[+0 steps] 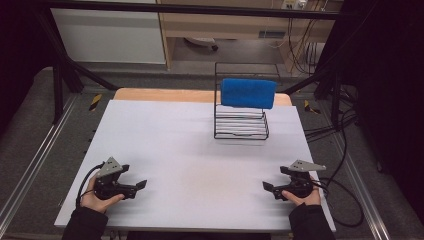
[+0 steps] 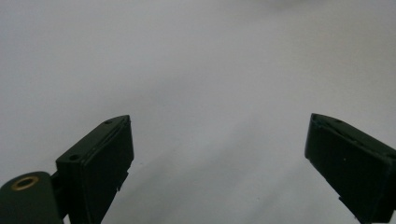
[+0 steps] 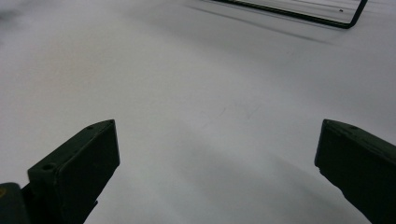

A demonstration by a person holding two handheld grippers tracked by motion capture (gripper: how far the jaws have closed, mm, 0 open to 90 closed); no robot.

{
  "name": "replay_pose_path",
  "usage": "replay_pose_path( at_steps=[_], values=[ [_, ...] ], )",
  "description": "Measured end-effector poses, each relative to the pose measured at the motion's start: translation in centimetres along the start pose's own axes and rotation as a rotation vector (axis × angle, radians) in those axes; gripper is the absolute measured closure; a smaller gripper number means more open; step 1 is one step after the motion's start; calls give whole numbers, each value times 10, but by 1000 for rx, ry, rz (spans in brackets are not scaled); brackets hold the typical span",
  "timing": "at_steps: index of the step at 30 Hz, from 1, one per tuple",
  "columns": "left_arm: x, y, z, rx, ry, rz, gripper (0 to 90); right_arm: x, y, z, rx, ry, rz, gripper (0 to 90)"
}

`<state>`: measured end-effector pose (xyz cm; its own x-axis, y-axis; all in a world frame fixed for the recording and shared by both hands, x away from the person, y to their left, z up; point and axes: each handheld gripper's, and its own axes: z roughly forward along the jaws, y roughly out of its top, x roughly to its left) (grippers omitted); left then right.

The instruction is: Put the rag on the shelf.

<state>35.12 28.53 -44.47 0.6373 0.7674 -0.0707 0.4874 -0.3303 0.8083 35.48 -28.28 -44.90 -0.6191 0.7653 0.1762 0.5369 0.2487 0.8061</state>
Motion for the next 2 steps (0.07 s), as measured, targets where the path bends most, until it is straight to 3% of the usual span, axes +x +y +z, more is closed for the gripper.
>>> replay_pose_path(
  at_steps=[2],
  values=[
    [0,0,0,-2,0,1,81,0,0,0,-2,-1,3,7]
  ],
)
